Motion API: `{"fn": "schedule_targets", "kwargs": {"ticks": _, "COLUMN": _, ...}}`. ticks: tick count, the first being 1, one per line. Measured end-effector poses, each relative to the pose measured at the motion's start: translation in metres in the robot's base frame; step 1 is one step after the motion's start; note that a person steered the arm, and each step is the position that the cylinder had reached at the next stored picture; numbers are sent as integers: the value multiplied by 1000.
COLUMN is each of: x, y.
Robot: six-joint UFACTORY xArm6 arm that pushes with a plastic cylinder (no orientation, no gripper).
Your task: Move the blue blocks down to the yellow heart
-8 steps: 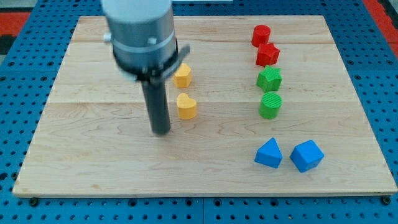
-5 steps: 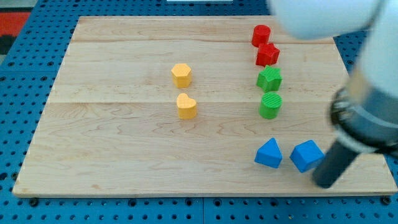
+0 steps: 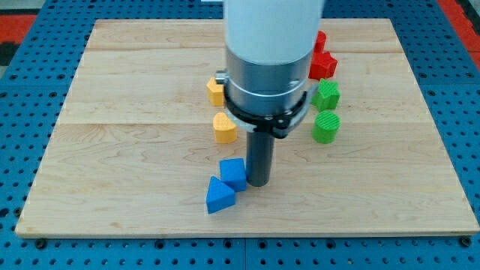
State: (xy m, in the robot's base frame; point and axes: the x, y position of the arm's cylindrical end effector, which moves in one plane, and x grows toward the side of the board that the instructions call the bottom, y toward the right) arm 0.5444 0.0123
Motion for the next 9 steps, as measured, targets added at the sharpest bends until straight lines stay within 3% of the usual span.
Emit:
{"fn": "schedule_targets", "kwargs": {"ticks": 2, "x": 0, "y": 37}}
{"fn": "schedule_targets", "kwargs": {"ticks": 4, "x": 42, "y": 17}}
{"fn": "schedule_targets", "kwargs": {"ticks": 6, "x": -11, "y": -12}}
{"fn": "schedule_targets", "kwargs": {"ticks": 9, "x": 28, "y": -7}}
